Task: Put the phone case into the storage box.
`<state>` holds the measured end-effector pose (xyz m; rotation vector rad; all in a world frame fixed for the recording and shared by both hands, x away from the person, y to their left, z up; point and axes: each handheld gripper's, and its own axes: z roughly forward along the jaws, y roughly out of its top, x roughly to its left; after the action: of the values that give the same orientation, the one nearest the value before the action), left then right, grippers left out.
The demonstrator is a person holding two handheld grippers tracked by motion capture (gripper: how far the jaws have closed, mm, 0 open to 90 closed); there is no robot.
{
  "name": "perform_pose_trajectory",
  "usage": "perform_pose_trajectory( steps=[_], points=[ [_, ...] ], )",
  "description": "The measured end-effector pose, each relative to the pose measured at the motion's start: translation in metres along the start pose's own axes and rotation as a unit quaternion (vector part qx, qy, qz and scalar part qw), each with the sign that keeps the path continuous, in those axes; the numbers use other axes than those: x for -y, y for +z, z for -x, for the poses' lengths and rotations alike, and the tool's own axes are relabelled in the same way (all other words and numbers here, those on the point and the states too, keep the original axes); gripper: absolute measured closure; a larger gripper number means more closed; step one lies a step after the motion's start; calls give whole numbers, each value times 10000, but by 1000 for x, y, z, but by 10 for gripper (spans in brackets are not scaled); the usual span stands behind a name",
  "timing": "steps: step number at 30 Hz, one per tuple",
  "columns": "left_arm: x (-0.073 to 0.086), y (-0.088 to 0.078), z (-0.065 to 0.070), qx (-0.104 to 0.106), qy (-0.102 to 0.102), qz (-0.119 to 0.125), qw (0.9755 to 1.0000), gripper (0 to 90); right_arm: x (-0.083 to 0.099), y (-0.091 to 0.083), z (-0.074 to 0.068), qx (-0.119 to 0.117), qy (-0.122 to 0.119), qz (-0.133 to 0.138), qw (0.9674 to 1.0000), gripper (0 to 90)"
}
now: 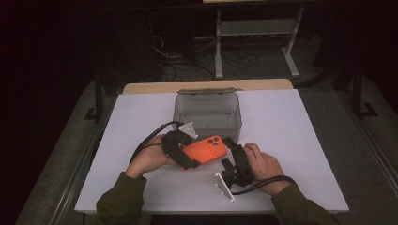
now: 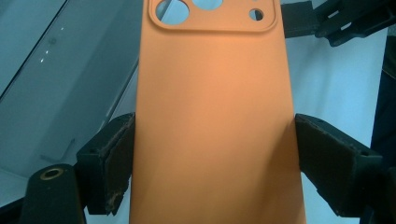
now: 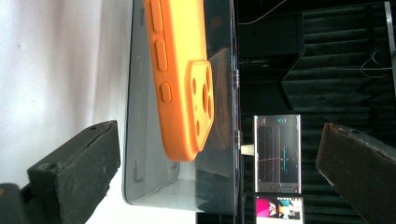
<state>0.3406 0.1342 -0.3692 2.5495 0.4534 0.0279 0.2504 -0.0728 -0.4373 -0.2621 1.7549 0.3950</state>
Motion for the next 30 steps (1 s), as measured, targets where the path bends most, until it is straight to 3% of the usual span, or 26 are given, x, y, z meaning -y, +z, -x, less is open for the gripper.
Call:
perform_pose_trajectory(
  steps=[30],
  points=[
    [-1,1,1,-30,-50,23,10000,166,-24,12,-3,4,-176,171,9997,0]
  ],
)
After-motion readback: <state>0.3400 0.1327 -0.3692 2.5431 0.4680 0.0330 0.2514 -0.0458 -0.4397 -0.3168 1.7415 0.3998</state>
